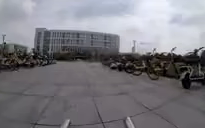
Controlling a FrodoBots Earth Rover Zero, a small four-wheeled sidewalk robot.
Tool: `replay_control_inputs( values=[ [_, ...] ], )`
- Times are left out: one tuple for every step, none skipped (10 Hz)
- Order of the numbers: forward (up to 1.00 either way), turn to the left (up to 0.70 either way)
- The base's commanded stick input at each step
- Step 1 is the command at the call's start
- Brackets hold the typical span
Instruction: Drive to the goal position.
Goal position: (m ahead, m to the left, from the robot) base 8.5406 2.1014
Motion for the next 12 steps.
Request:
replay_control_inputs(
  values=[
    [1.00,0.00],
    [1.00,0.00],
    [1.00,0.02],
    [1.00,0.14],
    [1.00,0.26],
    [1.00,0.00],
    [1.00,0.00],
    [1.00,0.00],
    [1.00,0.00],
    [1.00,0.00],
    [1.00,0.00],
    [1.00,0.00]
  ],
)
